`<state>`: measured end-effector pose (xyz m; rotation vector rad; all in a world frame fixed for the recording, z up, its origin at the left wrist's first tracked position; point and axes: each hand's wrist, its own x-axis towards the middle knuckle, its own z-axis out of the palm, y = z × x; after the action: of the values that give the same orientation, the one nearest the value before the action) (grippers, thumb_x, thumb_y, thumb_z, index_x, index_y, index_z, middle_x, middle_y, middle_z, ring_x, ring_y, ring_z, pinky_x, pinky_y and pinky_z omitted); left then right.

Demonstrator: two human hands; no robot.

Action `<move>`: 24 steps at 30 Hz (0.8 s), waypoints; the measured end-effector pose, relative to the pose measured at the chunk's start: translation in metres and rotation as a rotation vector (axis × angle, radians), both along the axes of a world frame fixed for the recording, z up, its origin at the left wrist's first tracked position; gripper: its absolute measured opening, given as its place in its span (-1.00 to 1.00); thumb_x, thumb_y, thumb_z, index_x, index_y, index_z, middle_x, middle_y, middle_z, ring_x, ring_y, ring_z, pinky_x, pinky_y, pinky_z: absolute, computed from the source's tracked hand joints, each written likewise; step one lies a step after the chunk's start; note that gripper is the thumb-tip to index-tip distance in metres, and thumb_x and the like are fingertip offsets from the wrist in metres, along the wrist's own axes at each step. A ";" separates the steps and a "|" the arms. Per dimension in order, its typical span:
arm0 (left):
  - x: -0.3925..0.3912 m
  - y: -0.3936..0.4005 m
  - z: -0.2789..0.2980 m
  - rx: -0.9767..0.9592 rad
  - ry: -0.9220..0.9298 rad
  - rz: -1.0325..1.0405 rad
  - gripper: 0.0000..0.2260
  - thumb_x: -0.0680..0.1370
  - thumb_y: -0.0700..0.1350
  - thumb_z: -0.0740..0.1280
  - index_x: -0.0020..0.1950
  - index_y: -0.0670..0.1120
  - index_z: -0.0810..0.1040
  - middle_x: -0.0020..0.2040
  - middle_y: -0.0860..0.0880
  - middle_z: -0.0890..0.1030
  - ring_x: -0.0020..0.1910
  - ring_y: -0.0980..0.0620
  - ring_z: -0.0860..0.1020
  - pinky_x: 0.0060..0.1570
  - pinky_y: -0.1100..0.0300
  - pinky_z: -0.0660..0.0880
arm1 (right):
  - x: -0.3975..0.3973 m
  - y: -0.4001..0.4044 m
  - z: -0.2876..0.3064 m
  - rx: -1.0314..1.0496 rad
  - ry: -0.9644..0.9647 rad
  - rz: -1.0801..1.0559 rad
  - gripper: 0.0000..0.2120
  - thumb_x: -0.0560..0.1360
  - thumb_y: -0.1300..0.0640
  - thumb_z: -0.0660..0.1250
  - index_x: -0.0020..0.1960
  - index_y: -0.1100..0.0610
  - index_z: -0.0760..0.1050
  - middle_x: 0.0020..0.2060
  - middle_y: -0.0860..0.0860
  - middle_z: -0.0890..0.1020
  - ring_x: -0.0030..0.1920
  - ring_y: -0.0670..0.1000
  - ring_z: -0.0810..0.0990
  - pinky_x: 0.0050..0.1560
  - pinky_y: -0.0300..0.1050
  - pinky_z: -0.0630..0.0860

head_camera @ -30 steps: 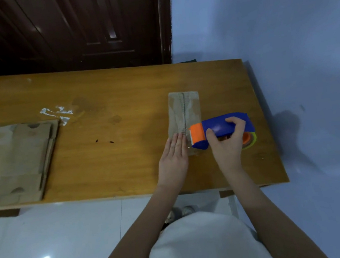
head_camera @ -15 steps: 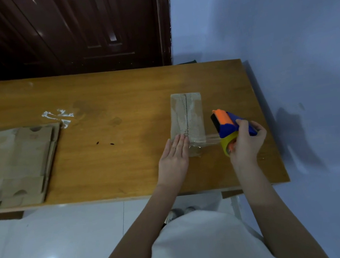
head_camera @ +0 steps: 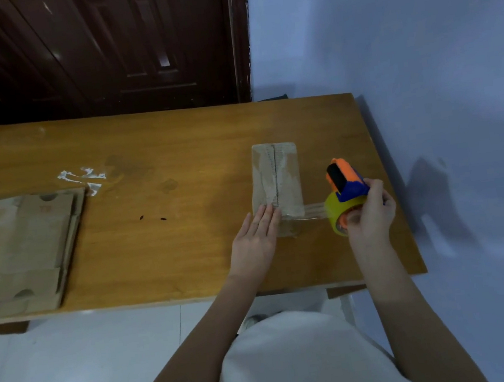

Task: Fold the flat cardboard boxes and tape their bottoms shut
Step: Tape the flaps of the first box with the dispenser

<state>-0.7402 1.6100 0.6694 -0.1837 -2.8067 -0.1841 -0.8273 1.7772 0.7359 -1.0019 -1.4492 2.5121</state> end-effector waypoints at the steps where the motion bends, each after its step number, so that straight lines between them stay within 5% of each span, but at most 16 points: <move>1: 0.000 -0.001 0.002 0.001 -0.010 -0.004 -0.57 0.44 -0.32 0.19 0.30 -0.14 0.53 0.21 -0.16 0.58 0.21 -0.05 0.56 0.18 0.01 0.49 | 0.000 0.000 0.001 -0.013 0.002 0.005 -0.67 0.42 0.18 0.34 0.16 0.20 0.41 -0.02 0.13 0.53 -0.18 0.08 0.58 -0.26 -0.13 0.53; 6: 0.000 0.001 0.010 -0.006 -0.132 0.026 -0.44 0.26 -0.26 0.56 0.25 -0.09 0.57 0.19 -0.21 0.59 0.19 -0.11 0.57 0.12 -0.10 0.53 | 0.014 -0.003 0.001 0.054 0.022 0.030 -0.71 0.48 0.22 0.34 0.14 0.15 0.33 -0.01 0.05 0.51 -0.21 -0.01 0.57 -0.29 -0.18 0.50; 11: -0.007 0.010 0.013 -0.062 -0.200 0.074 -0.62 0.28 -0.08 0.59 0.06 -0.05 0.65 0.11 -0.18 0.63 0.11 -0.09 0.61 -0.04 -0.17 0.56 | 0.024 -0.008 -0.003 0.133 0.066 0.059 -0.71 0.52 0.26 0.32 0.15 0.11 0.27 -0.04 -0.04 0.47 -0.32 -0.16 0.55 -0.42 -0.31 0.46; 17: -0.005 0.008 0.011 -0.074 -0.209 0.033 -0.43 0.21 -0.16 0.63 0.19 0.02 0.61 0.13 -0.25 0.61 0.09 -0.17 0.61 -0.21 -0.15 0.58 | 0.019 -0.007 0.004 0.260 0.168 0.150 -0.69 0.46 0.22 0.39 0.07 0.00 0.32 0.08 0.09 0.48 -0.11 0.08 0.49 -0.30 -0.14 0.43; 24: -0.008 0.010 0.011 -0.106 -0.228 0.026 -0.44 0.17 -0.15 0.63 0.15 -0.03 0.62 0.15 -0.22 0.61 0.12 -0.13 0.60 -0.26 -0.12 0.60 | 0.019 -0.010 0.012 0.324 0.210 0.196 -0.64 0.36 0.16 0.41 0.04 -0.06 0.33 0.15 0.15 0.46 -0.05 0.09 0.50 -0.26 -0.15 0.45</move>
<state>-0.7480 1.6196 0.6800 -0.1590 -3.0469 -0.0524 -0.8079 1.7669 0.7482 -0.5506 -1.8795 2.3061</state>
